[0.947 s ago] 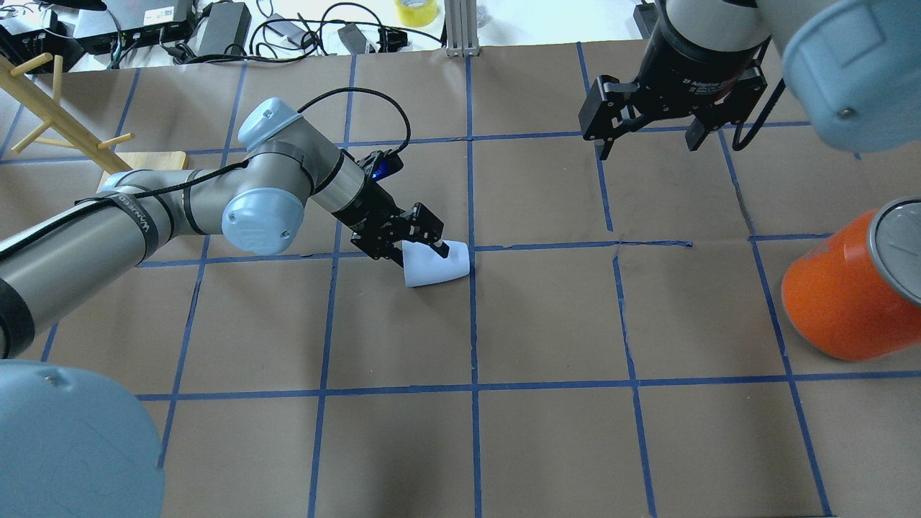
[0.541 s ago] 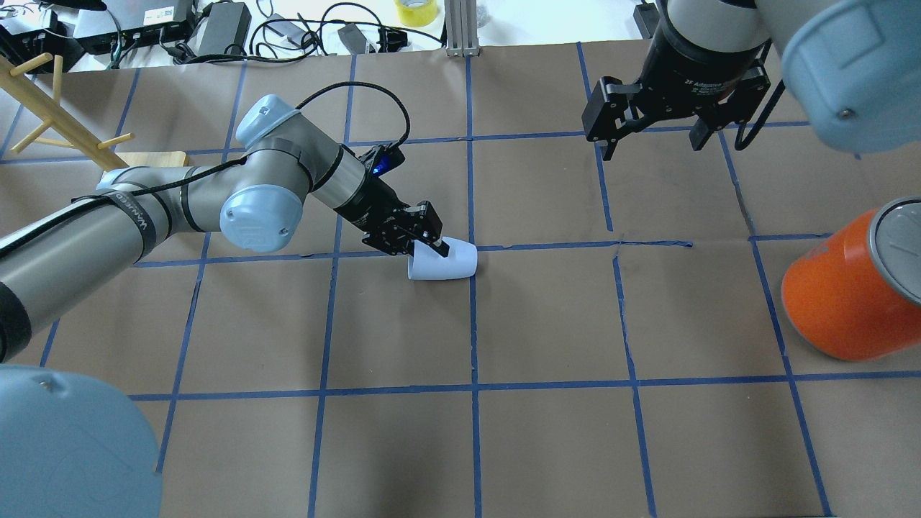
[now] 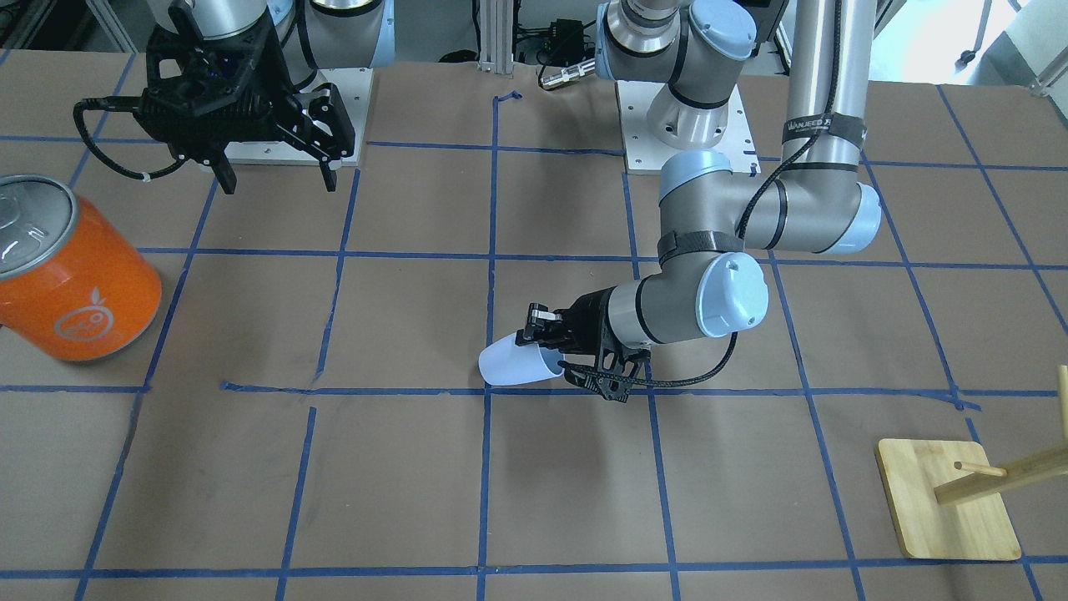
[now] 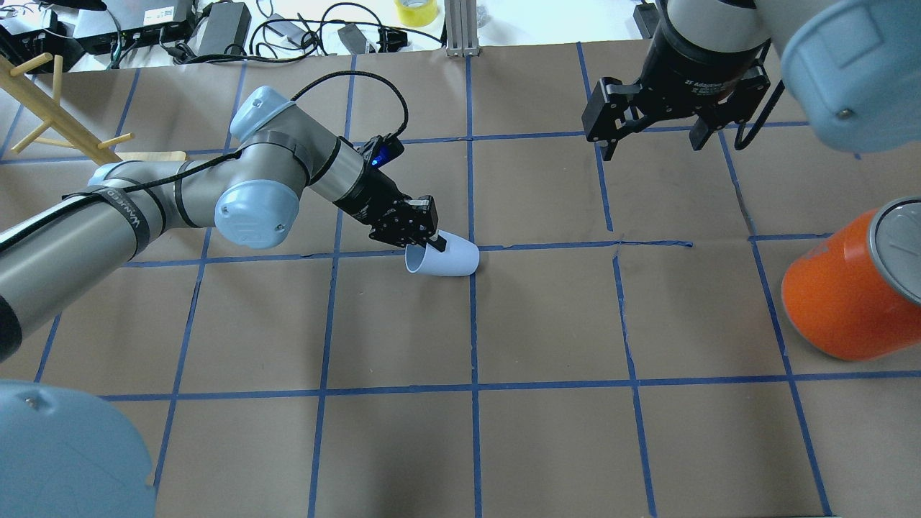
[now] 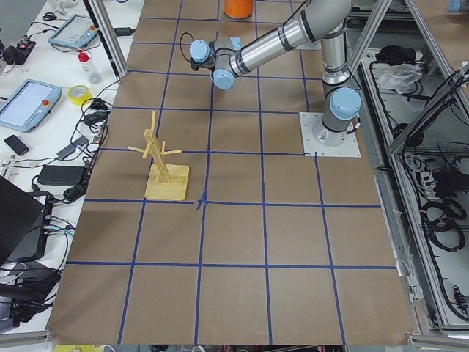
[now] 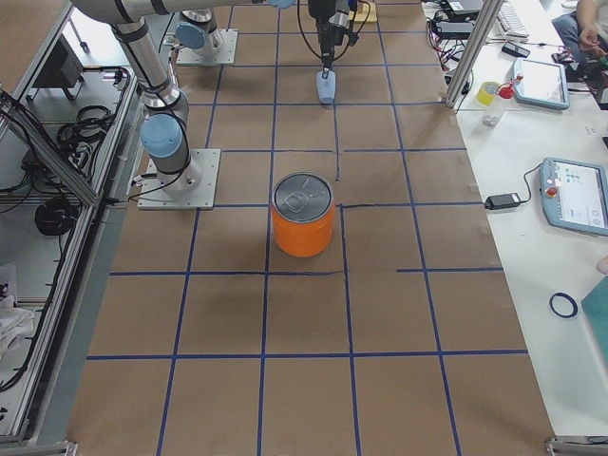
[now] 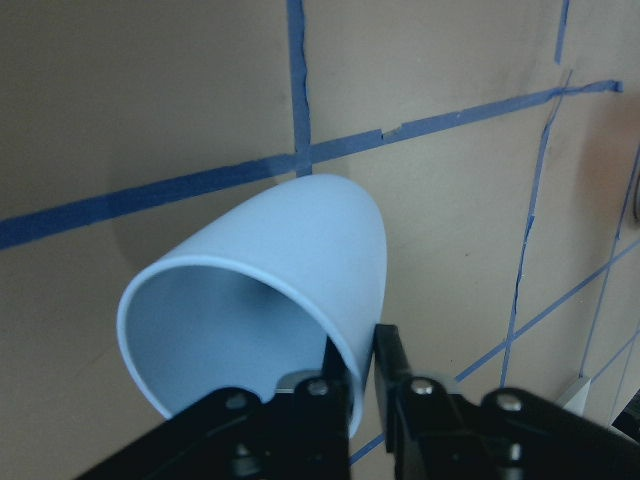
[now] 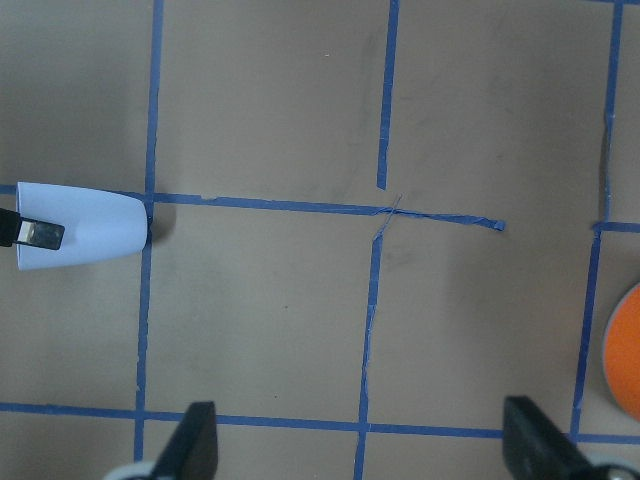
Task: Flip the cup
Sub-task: 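Grasp the cup rim with the left gripper and lift it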
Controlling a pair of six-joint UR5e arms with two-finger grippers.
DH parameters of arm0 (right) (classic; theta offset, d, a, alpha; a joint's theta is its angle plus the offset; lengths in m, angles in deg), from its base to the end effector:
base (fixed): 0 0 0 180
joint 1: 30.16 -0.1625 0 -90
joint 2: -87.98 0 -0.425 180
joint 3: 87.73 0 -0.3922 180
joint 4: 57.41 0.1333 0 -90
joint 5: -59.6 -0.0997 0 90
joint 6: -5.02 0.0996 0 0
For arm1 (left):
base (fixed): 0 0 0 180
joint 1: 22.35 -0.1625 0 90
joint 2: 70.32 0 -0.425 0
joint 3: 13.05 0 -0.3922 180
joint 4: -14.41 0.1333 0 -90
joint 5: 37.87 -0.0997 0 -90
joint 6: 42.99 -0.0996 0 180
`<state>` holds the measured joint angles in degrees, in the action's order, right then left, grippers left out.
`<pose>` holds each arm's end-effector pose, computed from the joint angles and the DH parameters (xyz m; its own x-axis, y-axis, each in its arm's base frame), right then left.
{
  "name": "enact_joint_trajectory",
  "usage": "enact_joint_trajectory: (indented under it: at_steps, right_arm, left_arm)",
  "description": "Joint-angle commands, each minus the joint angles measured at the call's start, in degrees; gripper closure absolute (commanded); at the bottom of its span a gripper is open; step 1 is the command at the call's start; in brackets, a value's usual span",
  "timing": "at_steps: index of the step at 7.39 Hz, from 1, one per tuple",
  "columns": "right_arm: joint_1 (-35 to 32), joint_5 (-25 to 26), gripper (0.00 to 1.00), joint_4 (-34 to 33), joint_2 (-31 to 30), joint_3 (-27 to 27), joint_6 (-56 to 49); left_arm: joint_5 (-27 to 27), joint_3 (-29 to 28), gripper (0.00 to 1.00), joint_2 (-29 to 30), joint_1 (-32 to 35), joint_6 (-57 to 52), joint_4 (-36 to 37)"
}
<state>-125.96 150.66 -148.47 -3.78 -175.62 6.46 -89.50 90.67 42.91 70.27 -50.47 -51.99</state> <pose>0.1799 -0.4704 0.5231 -0.9971 -0.0745 0.0163 -0.0756 0.9934 -0.0864 -0.2205 -0.5505 0.2183 -0.7772 0.0201 0.6289 0.1469 0.9777 0.1503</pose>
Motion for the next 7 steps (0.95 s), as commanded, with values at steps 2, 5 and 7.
enact_joint_trajectory:
  at_steps: [2, 5, 7]
  right_arm:
    - [0.0, 0.0, 0.00, -0.1, 0.0, 0.2, -0.3]
    - [0.0, 0.0, 0.00, -0.1, 0.0, 0.1, -0.4]
    - [0.0, 0.0, 0.00, -0.1, -0.2, 0.1, -0.4]
  left_arm:
    - [-0.3, -2.4, 1.00, -1.4, 0.0, 4.4, -0.4]
    - [-8.0, -7.5, 1.00, -5.8, -0.2, 9.1, -3.9]
    - [-22.2, -10.7, 1.00, -9.0, -0.2, 11.3, -6.9]
